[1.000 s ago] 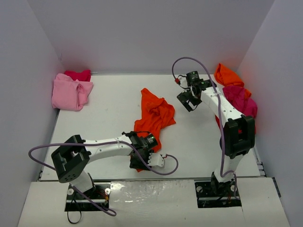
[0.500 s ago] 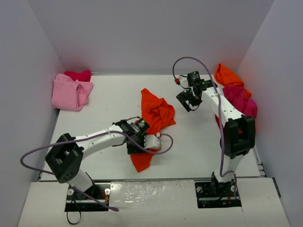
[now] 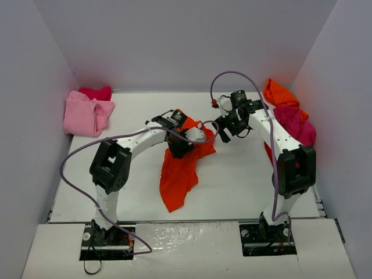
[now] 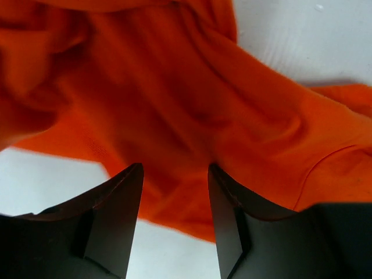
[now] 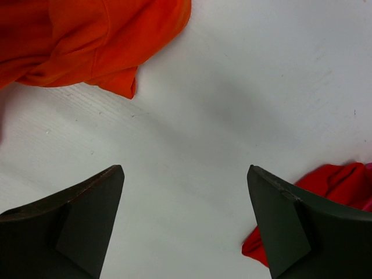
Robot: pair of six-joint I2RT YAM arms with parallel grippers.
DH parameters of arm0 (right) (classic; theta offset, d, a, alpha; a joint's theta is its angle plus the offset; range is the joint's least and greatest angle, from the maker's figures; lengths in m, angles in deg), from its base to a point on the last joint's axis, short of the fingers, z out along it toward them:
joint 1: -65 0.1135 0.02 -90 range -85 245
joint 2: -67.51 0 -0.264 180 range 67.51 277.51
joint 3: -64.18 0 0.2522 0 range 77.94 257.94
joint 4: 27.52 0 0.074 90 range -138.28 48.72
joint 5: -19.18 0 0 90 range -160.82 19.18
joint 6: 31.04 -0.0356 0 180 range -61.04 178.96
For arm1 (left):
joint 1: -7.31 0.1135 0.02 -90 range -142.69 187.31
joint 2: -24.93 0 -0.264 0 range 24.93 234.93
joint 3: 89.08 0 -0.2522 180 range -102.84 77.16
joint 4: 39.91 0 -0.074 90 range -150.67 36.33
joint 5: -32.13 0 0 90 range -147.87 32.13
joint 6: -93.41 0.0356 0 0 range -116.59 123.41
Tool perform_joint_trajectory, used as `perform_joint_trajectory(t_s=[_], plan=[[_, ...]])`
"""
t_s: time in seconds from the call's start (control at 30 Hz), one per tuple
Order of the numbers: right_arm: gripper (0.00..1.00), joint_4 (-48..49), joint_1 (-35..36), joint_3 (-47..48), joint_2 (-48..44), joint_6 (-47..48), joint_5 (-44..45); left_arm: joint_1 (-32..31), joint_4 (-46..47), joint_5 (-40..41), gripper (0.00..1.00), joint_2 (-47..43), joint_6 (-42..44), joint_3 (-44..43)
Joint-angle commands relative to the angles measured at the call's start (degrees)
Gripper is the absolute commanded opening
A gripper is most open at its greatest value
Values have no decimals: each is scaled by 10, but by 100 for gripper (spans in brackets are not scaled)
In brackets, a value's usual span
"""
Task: Fold and stack the t-shirts
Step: Flatten out the tshirt
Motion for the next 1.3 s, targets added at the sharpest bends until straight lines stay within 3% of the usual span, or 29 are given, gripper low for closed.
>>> perform_joint_trajectory(t_s=[0.0,0.2,0.4,0.6,0.8,0.93,1.1,1.17,1.23,1.27], plan=[[85,-10,5,4,-43,6,-21,-5,-113,-94,45,34,21,-64],[83,-33,16,24,-23,21,-56,11,-302,-145,42,58,99,-63],[84,-47,41,42,16,47,-58,69,-293,-90,34,-131,121,161],[83,-73,91,109,102,59,-62,114,-292,-73,34,-233,117,216],[79,-113,104,179,178,54,-73,120,-302,-83,33,-233,109,154],[78,-113,104,178,167,68,-83,126,-214,-40,34,-237,83,113],[73,-110,109,166,179,57,-104,146,-166,-33,42,-124,51,-24],[65,-107,114,156,193,45,-108,161,-162,-57,42,-68,35,-107],[31,-114,122,146,208,43,-106,161,-145,-55,43,-24,13,-145],[7,-117,124,131,212,41,-101,161,-137,-54,44,2,3,-159]])
